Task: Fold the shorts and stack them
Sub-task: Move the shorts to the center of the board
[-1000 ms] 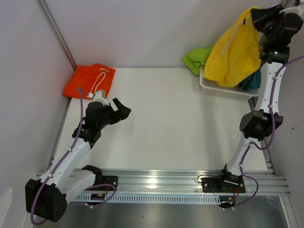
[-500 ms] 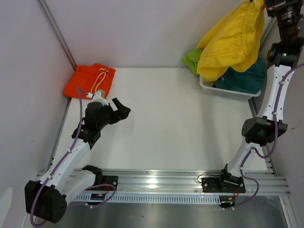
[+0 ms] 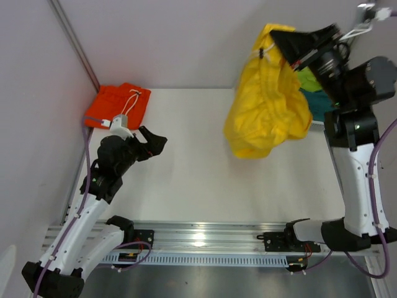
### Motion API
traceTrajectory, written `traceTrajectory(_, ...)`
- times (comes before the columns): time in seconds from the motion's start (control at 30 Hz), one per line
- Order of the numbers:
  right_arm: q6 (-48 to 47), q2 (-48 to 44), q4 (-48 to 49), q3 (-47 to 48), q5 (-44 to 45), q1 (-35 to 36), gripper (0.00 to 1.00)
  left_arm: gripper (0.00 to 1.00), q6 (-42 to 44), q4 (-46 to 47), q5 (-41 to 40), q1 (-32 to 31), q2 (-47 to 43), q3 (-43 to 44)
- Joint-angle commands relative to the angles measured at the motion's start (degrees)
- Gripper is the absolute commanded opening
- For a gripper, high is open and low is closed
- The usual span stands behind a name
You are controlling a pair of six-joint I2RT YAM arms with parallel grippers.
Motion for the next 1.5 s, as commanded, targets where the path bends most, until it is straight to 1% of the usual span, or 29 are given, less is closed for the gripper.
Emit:
traceTrajectory(0.0,-10.3,-6.0,-9.2,-11.8,12.1,10.1,0.00,0.99,0.6,-3.4,-0.9,-0.7,-3.9,4.5)
traceTrajectory(0.03,-10.8,-7.1,-9.5,-14.4,14.1,12.6,0.00,0.99,0.7,-4.9,-1.2,-0.7,-5.5,4.8)
traceTrajectory(0.07,-11.4,-8.5,-9.6,-18.6,17.6,17.8,0.00,0.99,0.9,-5.6,-1.9,-0.7,-6.4,5.7)
traceTrajectory(0.13,-12.1,-8.7,-9.5,-21.2,19.1,22.8,0.00,0.99,1.4,-6.9,-2.8,-0.7,-9.0,6.0)
traceTrajectory(0.17,-13.2,-7.5,-10.1,-21.2,20.7,27.1,0.00,0.99,1.6,-7.7,-2.9,-0.7,-9.8,6.6)
traceTrajectory(0.27,-15.5,-3.9,-15.0,-17.2,25.0,32.5,0.00,0.99,2.9,-9.3,-5.2,-0.7,-12.1,7.8)
traceTrajectory(0.3,-15.6,-3.2,-17.6,-15.1,25.9,32.8,0.00,0.99,3.2,-9.9,-5.9,-0.7,-12.4,8.1)
traceTrajectory(0.37,-15.5,-2.3,-19.8,-14.6,27.4,32.4,0.00,0.99,3.9,-10.5,-6.2,-0.7,-12.8,9.0)
traceTrajectory(0.4,-14.5,-1.9,-21.9,-15.1,29.3,30.4,0.00,0.99,4.5,-10.7,-6.6,-0.7,-12.8,9.5)
traceTrajectory(0.47,-13.1,-1.9,-23.0,-17.1,28.2,27.3,0.00,0.99,5.7,-10.7,-6.7,-0.7,-12.2,9.6)
traceTrajectory(0.5,-12.6,-2.3,-22.6,-18.6,24.9,23.8,0.00,0.99,6.1,-10.5,-6.3,-0.7,-11.8,9.6)
traceTrajectory(0.53,-11.2,-2.6,-22.4,-22.0,23.8,21.9,0.00,0.99,6.3,-10.4,-5.7,-0.7,-11.2,9.5)
traceTrajectory(0.63,-9.8,-2.1,-20.3,-27.5,18.8,16.5,0.00,0.99,6.5,-8.2,-3.3,-0.7,-8.7,7.1)
traceTrajectory(0.67,-9.7,-1.6,-20.1,-30.2,18.4,15.6,0.00,0.99,6.4,-7.2,-1.5,-0.7,-8.3,5.9)
traceTrajectory(0.77,-9.8,2.1,-18.6,-33.4,18.9,14.3,0.00,0.99,5.6,-2.6,2.6,-0.8,-5.7,1.9)
traceTrajectory(0.83,-10.3,5.0,-18.0,-33.6,19.5,14.1,0.00,0.99,5.5,-0.7,3.5,-1.4,-3.4,1.0)
traceTrajectory(0.87,-10.6,8.3,-18.1,-33.2,20.7,14.1,0.00,0.99,5.8,-0.4,3.3,-1.8,-2.7,0.2)
traceTrajectory(0.93,-11.3,11.4,-17.2,-32.7,21.0,14.0,0.00,0.99,6.3,0.2,2.6,-3.2,-1.0,-0.2)
traceTrajectory(1.0,-12.9,15.9,-17.5,-30.6,19.4,13.2,0.17,0.99,6.4,0.3,1.6,-4.0,-0.5,-0.6)
traceTrajectory(1.03,-13.7,17.2,-17.7,-29.9,18.1,12.7,0.30,0.99,6.3,0.3,1.3,-4.8,-0.1,-0.6)
traceTrajectory(1.07,-14.5,18.7,-17.9,-29.5,17.1,12.1,0.58,0.99,6.2,0.5,1.0,-5.3,-0.1,-0.6)
traceTrajectory(1.1,-16.1,18.9,-17.7,-29.7,16.0,10.9,0.65,0.99,6.0,0.7,0.3,-5.7,0.0,-0.9)
traceTrajectory(1.2,-21.6,17.6,-16.0,-32.1,11.9,7.4,0.75,0.99,5.8,0.9,-1.5,-7.5,0.4,-1.2)
traceTrajectory(1.27,-24.2,16.1,-13.7,-36.2,10.0,5.3,0.81,0.99,5.6,1.1,-1.9,-8.7,0.9,-1.2)
traceTrajectory(1.33,-27.0,13.6,-10.7,-42.4,5.1,1.2,0.83,0.99,5.4,1.7,-2.5,-9.8,2.1,-1.2)
traceTrajectory(1.37,-27.3,12.8,-6.9,-44.8,3.4,-0.4,0.85,0.99,5.2,2.0,-2.7,-10.3,3.0,-0.9)
traceTrajectory(1.4,-27.7,11.7,-5.4,-46.9,1.1,-1.9,0.85,0.99,5.1,2.5,-2.8,-10.7,3.5,-0.8)
traceTrajectory(1.43,-28.9,11.5,-3.8,-50.3,-3.8,-4.7,0.85,0.99,5.0,2.7,-2.8,-11.5,3.9,-0.7)
traceTrajectory(1.47,-29.9,11.5,-1.8,-51.6,-5.7,-5.8,0.85,0.99,5.0,3.0,-2.8,-12.0,4.4,-0.4)
